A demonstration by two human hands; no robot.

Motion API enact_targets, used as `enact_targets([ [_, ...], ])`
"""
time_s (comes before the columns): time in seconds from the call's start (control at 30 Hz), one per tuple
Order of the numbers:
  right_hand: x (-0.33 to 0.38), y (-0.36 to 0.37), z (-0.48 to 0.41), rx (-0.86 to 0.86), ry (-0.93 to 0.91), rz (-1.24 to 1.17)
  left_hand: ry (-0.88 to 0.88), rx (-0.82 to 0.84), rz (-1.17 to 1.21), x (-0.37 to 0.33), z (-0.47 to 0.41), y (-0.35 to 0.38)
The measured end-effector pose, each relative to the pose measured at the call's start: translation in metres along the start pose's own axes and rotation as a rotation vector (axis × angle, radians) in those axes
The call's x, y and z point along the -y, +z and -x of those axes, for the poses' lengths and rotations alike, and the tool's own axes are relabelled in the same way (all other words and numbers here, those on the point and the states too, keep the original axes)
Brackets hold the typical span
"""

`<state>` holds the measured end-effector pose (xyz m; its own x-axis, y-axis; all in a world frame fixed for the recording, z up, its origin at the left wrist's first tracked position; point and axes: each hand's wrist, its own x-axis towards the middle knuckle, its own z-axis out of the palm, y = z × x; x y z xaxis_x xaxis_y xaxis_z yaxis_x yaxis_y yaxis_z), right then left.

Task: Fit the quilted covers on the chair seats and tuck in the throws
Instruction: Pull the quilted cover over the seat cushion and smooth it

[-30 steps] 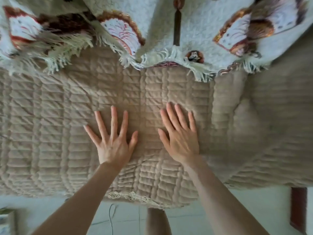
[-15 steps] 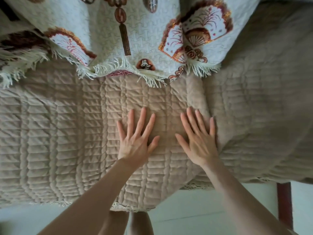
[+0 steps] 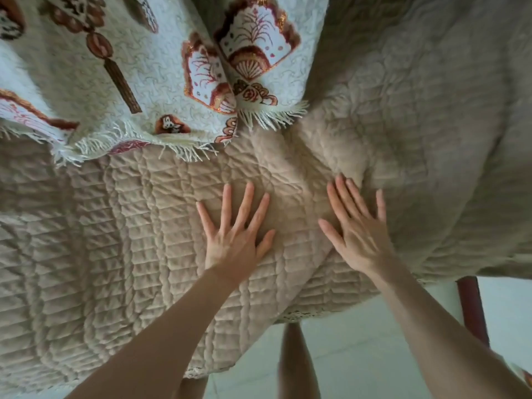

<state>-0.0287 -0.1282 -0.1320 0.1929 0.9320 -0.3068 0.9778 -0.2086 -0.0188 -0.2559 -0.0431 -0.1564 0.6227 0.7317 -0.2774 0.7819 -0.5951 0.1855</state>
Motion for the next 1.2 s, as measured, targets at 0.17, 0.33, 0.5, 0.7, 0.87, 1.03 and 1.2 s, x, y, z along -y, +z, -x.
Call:
enact_targets([
  [0.17, -0.062, 0.012, 0.005, 0.058, 0.185, -0.050, -0.051, -0.007, -0.018, -0.006, 0.000, 0.003],
  [0.33, -0.073, 0.013, 0.011, 0.004, 0.042, -0.061, -0.038, -0.090, 0.153, -0.067, -0.008, -0.003],
  [0.5, -0.137, 0.011, 0.032, -0.001, 0.012, -0.056, 0.049, -0.124, 0.182, -0.144, -0.010, -0.002],
  [0.7, -0.151, 0.008, 0.033, -0.030, -0.045, -0.069, -0.007, -0.154, 0.064, -0.180, -0.014, 0.009],
  [0.87, -0.191, 0.005, 0.048, -0.071, -0.066, -0.085, 0.079, -0.117, 0.017, -0.215, -0.017, 0.022],
  [1.03, -0.206, 0.004, 0.048, -0.117, 0.073, -0.180, 0.028, -0.192, 0.042, -0.226, -0.024, 0.036],
  [1.2, -0.199, 0.001, 0.045, -0.195, 0.191, -0.290, 0.065, -0.346, 0.096, -0.233, -0.026, 0.037],
])
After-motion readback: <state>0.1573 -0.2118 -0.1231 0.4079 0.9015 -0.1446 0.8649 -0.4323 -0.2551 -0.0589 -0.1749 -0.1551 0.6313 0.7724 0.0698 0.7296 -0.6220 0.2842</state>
